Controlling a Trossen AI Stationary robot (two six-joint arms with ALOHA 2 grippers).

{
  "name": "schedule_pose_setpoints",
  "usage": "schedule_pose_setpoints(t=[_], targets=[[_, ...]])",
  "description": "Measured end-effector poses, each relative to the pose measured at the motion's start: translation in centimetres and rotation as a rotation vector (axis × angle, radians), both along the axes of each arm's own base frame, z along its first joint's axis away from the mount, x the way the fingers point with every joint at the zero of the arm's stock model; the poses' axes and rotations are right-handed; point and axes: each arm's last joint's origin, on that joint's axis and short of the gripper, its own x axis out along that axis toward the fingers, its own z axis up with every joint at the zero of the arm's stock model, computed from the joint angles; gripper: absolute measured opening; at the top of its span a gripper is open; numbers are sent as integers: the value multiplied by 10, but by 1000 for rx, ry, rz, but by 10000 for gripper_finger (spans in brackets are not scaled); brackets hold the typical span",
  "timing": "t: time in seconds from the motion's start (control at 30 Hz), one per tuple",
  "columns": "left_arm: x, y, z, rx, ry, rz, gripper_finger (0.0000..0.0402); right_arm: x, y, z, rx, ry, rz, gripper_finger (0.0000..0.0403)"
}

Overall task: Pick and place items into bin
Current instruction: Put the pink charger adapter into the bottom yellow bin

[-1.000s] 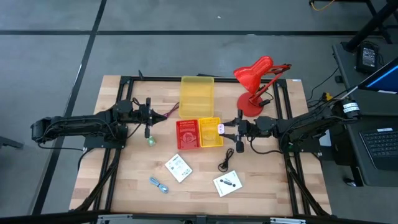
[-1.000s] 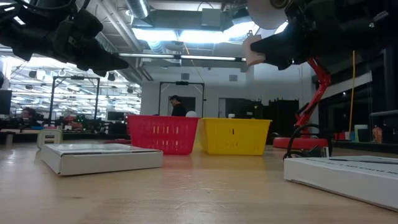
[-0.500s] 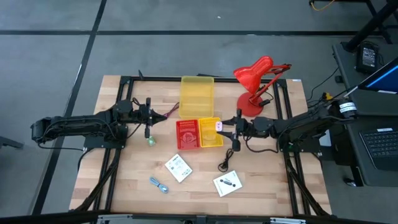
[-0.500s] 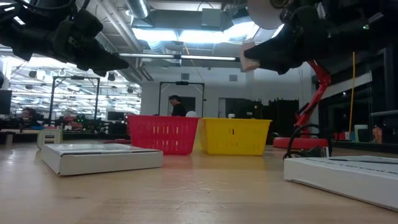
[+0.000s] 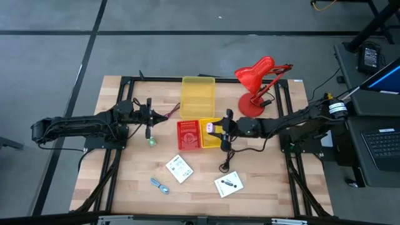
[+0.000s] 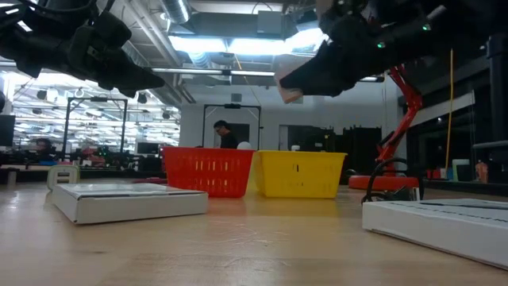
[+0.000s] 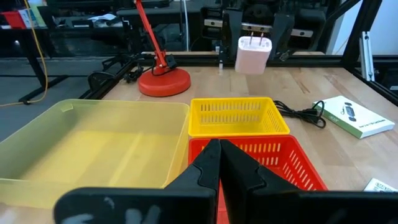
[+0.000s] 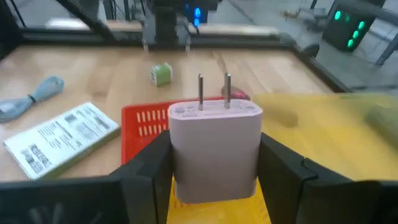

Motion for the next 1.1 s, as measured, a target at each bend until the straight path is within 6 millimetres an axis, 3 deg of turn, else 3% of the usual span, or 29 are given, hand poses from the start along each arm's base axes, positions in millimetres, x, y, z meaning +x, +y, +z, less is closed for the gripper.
schedule_pose_setpoints(t=[0.27, 0.53, 0.87, 1.1], targets=[[0, 0, -1, -40, 2, 6, 4, 14, -3, 7, 15, 230, -92, 166], [0, 0, -1, -42, 2, 6, 4, 18, -3, 22, 25, 328, -114, 166], [0, 0, -1, -42, 2, 6, 4, 18, -3, 20, 39, 350, -125, 166], [0, 0, -1, -42, 1, 6, 4, 25, -2, 0, 32, 416, -130, 166]])
